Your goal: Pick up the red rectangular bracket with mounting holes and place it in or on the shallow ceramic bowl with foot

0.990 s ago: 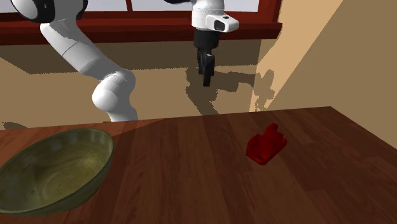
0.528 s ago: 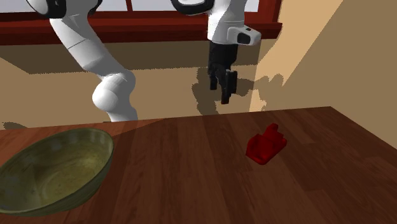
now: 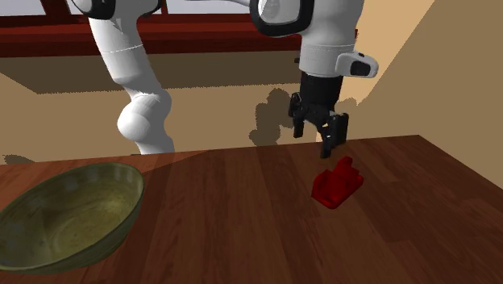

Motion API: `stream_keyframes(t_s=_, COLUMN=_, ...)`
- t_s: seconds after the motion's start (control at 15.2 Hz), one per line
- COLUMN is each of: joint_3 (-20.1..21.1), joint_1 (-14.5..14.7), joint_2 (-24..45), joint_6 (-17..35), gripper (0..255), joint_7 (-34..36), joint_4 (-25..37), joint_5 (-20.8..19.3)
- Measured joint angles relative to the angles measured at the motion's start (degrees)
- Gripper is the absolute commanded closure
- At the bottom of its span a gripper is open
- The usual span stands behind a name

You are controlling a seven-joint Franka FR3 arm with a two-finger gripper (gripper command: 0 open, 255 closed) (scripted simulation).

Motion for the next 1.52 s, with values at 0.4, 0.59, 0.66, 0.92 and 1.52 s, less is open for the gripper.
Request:
stream_keyframes(t_s=0.4, joint_3=-2.93, joint_1=-1.96, joint_2=13.44, joint_6=1.57, gripper=0, joint_7=-12.98, joint_4=11.88, joint_5=6.15)
stream_keyframes(t_s=0.59, joint_3=-2.94, joint_1=-2.31, joint_2=15.06, joint_6=3.16, gripper=0, joint_7=-14.30, joint_4=11.84, joint_5=7.01)
stream_keyframes(t_s=0.66, joint_3=-2.94, joint_1=-2.37, joint_2=15.31, joint_6=3.74, gripper=0, joint_7=-14.47, joint_4=11.49, joint_5=7.15)
stream_keyframes(t_s=0.92, joint_3=-2.88, joint_1=-2.54, joint_2=16.29, joint_6=6.38, gripper=0, joint_7=-14.92, joint_4=9.68, joint_5=7.75)
stream_keyframes(t_s=1.52, joint_3=-2.86, joint_1=-2.51, joint_2=16.26, joint_6=6.97, gripper=255, joint_7=-14.93, joint_4=9.13, joint_5=7.77)
